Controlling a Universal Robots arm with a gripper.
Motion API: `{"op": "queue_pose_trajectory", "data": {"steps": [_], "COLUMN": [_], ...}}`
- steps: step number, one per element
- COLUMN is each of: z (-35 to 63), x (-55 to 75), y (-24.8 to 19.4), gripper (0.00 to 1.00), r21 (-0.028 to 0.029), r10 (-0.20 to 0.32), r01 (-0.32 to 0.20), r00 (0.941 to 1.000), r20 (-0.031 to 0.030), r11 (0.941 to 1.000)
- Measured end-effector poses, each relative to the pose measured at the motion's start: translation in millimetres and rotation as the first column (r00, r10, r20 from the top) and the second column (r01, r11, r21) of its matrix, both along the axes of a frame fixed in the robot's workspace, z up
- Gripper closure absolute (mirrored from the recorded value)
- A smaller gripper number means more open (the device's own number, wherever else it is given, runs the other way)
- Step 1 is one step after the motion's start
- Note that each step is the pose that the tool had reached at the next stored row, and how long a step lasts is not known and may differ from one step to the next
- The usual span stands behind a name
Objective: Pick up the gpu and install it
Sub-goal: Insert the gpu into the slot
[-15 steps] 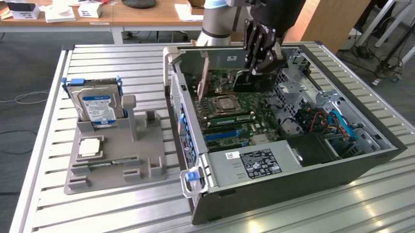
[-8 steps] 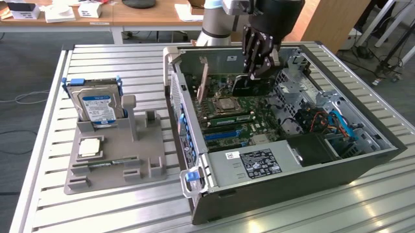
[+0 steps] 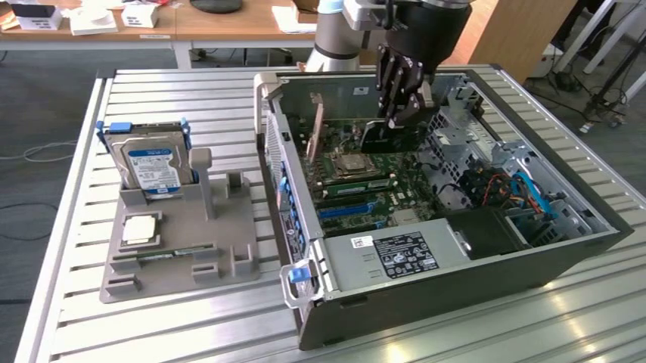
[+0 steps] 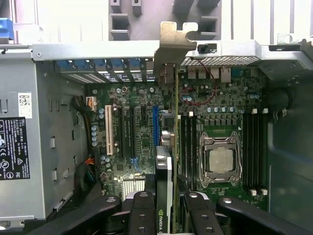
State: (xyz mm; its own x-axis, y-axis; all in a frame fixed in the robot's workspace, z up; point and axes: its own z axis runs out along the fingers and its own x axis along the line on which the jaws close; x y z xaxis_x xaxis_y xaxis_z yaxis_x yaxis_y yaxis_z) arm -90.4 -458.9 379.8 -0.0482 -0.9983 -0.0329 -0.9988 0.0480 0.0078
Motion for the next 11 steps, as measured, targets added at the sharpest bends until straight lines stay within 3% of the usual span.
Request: {"op": "queue_pose_trajectory", "data": {"steps": [6,11], "z": [-0.1,-3.3], "x": [0.1,0.1], "y": [-4.3,-5.2], "gripper": [0.73,0.73], "r21": [-0.0002,-0.0002], "r10": [0.000,0.000], "r01": [0.000,0.000], "r00": [1.0000,1.0000], "r20": [-0.0001,0.0003], "r11": [1.0000,1.0000]}}
